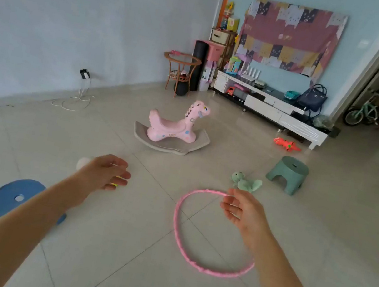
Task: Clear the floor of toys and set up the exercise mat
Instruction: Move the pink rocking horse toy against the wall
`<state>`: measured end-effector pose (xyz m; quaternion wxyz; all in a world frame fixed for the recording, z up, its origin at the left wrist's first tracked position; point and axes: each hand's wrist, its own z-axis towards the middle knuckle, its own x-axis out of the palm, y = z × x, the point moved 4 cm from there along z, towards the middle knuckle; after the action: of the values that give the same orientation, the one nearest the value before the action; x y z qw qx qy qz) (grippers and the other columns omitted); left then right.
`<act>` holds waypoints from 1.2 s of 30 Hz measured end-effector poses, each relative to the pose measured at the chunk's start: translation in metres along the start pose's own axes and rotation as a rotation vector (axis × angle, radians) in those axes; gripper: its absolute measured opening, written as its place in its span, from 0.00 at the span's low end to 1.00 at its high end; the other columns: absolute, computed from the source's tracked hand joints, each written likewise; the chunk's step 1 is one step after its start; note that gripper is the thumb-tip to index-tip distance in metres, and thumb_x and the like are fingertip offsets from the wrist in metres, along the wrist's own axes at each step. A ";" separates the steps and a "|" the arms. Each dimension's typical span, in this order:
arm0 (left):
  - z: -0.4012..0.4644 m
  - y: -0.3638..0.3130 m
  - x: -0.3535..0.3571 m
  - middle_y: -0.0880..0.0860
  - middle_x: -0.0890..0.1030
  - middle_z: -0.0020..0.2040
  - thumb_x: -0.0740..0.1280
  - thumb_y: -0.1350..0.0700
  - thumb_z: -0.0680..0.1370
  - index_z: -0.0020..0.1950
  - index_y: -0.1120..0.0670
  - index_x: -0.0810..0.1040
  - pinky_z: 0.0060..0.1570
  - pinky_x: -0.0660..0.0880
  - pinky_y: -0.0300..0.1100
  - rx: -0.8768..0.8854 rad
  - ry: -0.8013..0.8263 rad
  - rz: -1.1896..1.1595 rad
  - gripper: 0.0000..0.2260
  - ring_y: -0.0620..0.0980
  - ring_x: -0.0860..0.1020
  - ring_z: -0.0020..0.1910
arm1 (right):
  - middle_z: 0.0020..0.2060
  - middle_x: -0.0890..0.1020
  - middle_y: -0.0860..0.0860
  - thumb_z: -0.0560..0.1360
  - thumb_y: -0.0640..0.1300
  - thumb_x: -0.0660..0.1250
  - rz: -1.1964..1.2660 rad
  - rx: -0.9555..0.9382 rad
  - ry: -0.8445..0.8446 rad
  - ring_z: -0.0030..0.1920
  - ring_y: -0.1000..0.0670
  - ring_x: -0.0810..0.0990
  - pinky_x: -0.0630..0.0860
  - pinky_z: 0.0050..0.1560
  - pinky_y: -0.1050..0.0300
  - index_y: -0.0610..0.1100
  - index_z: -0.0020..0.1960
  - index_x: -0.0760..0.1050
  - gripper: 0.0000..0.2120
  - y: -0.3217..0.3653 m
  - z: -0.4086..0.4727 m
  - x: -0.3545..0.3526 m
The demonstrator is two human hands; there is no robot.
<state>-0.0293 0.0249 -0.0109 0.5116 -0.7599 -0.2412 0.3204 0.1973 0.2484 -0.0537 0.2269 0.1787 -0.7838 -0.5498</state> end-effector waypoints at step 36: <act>0.549 -0.142 0.167 0.56 0.79 0.46 0.59 0.64 0.79 0.54 0.58 0.72 0.41 0.70 0.40 -0.120 0.090 0.017 0.06 0.49 0.77 0.39 | 0.36 0.81 0.46 0.75 0.39 0.64 -0.003 0.160 -0.157 0.38 0.48 0.80 0.75 0.40 0.57 0.43 0.45 0.76 0.02 0.114 0.549 -0.020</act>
<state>-0.3243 0.5337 -0.0670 0.4726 -0.8050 -0.2302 0.2752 -0.0930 0.7255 -0.1100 0.1490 0.1542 -0.8403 -0.4980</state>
